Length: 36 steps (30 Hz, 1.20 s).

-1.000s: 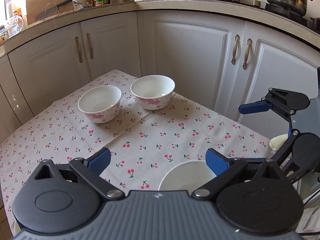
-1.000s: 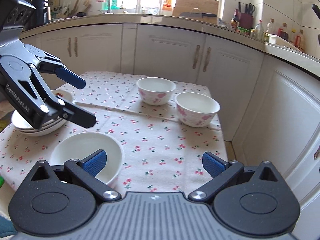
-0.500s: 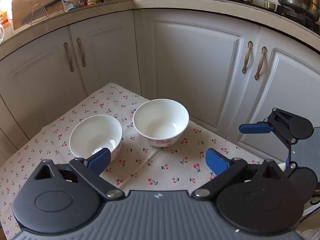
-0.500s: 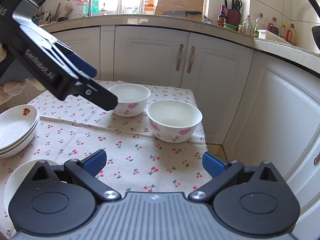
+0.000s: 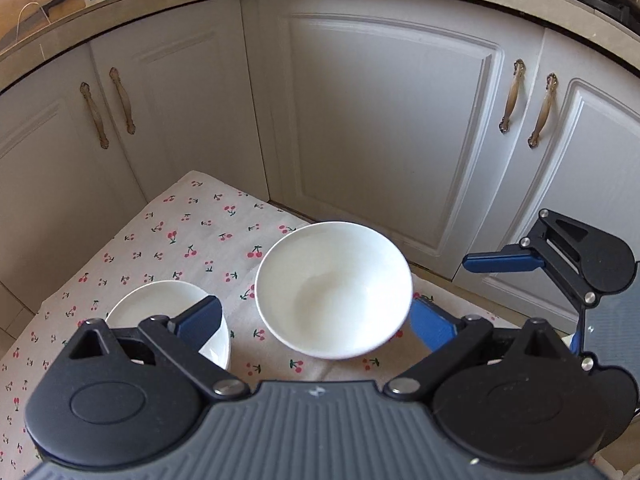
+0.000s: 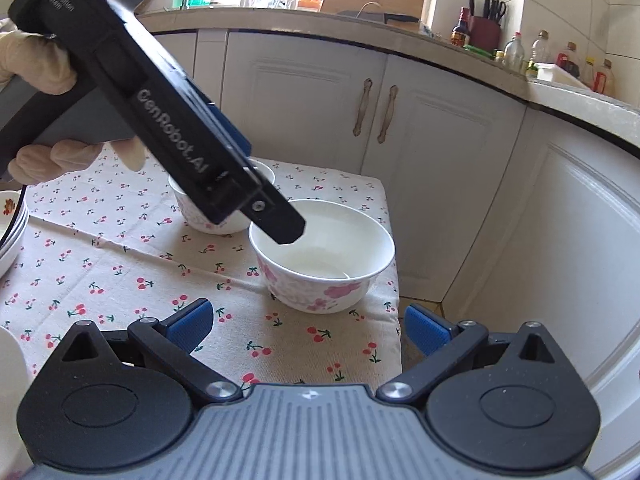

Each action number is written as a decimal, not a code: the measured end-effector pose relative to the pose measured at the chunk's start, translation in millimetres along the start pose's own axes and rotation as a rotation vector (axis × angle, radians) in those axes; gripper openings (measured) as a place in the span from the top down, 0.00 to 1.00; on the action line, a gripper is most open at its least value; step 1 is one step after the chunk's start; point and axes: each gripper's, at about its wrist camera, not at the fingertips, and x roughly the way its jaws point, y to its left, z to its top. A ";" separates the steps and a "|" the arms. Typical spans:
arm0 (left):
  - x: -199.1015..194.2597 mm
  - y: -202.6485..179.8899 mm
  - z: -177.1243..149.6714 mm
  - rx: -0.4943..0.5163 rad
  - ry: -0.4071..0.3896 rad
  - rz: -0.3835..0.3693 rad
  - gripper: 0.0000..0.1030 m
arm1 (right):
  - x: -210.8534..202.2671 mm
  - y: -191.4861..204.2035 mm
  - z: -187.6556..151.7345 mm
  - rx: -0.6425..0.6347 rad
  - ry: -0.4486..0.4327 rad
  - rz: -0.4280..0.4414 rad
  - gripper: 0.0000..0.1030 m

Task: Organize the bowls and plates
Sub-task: 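Move the left tool to the next floral bowl and grasp its rim, then lift the bowl with the left tool and carry it over the placed bowl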

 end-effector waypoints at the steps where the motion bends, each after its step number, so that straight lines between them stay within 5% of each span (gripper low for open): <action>1: 4.0 0.6 1.8 0.004 0.002 -0.003 0.04 | 4.1 -1.5 -0.2 -0.004 0.002 0.007 0.00; 21: 58.4 20.1 12.7 -0.015 0.080 -0.042 0.25 | 50.8 -11.5 5.5 -0.011 -0.005 0.042 0.08; 36: 69.4 25.2 11.3 -0.026 0.104 -0.075 0.29 | 50.8 -14.3 10.1 -0.001 -0.020 0.047 0.13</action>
